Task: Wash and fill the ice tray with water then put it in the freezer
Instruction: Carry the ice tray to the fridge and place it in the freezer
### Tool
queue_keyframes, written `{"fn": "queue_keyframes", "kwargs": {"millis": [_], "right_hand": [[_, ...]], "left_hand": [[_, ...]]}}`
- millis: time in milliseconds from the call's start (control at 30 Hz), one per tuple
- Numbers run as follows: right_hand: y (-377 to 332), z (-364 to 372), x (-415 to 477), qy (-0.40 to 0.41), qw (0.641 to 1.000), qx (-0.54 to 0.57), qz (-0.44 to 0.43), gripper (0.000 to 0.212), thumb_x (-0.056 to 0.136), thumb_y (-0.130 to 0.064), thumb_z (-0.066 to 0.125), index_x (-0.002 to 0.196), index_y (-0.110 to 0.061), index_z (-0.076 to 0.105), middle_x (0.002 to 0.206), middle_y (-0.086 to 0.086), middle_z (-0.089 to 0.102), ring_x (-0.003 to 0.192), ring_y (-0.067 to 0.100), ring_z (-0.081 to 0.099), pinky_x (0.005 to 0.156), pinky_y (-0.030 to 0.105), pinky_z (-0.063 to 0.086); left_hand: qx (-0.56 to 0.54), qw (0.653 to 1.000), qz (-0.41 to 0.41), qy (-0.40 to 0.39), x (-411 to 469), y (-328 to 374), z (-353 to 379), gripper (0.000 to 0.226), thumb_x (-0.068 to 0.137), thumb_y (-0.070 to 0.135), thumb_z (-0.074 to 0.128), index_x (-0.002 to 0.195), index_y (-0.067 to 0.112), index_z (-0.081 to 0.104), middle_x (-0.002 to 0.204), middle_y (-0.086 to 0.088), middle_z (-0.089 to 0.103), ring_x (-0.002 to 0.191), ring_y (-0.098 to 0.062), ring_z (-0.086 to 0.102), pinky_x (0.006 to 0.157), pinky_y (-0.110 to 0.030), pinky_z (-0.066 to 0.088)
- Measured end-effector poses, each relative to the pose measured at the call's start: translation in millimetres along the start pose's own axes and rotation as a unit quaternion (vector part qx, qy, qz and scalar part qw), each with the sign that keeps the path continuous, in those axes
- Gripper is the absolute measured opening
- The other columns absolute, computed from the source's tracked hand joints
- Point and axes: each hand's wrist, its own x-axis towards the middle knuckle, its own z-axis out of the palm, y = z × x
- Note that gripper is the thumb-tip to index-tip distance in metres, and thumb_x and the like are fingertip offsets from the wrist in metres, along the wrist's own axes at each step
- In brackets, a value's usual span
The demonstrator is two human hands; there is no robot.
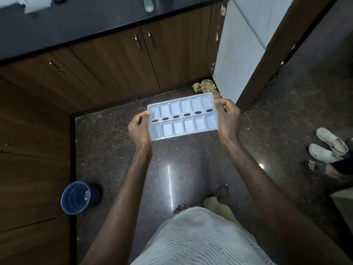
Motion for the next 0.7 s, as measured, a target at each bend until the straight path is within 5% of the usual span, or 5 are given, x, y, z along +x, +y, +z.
{"fn": "queue_keyframes", "kwargs": {"millis": [167, 467, 700], "right_hand": [[-5, -36, 71, -0.017, 1.0, 0.004, 0.003, 0.016, 0.096, -0.029, 0.062, 0.088, -0.02, 0.072, 0.094, -0.012, 0.074, 0.09, 0.012, 0.07, 0.082, 0.04, 0.06], [-20, -99, 190, -0.024, 0.999, -0.003, 0.024, 0.016, 0.095, -0.027, 0.064, 0.087, -0.017, 0.072, 0.085, -0.003, 0.073, 0.084, 0.022, 0.07, 0.07, 0.038, 0.058], [-22, -126, 282, -0.035, 0.999, 0.02, 0.02, 0.016, 0.099, -0.026, 0.063, 0.104, -0.016, 0.074, 0.094, -0.009, 0.072, 0.083, 0.007, 0.067, 0.063, 0.018, 0.051]], "left_hand": [[0.009, 0.999, 0.002, 0.037, -7, 15, 75, 0.015, 0.098, 0.028, 0.065, 0.095, 0.019, 0.077, 0.09, -0.003, 0.078, 0.076, -0.012, 0.073, 0.064, -0.029, 0.06], [-0.012, 0.999, 0.0, 0.051, -15, 38, 200, 0.017, 0.097, 0.023, 0.065, 0.095, 0.008, 0.073, 0.083, -0.002, 0.072, 0.071, -0.01, 0.066, 0.062, -0.028, 0.054], [-0.036, 0.999, 0.02, 0.031, 11, 58, 293, 0.019, 0.096, 0.021, 0.065, 0.1, 0.003, 0.072, 0.087, -0.006, 0.072, 0.075, -0.012, 0.066, 0.064, -0.029, 0.054]]}}
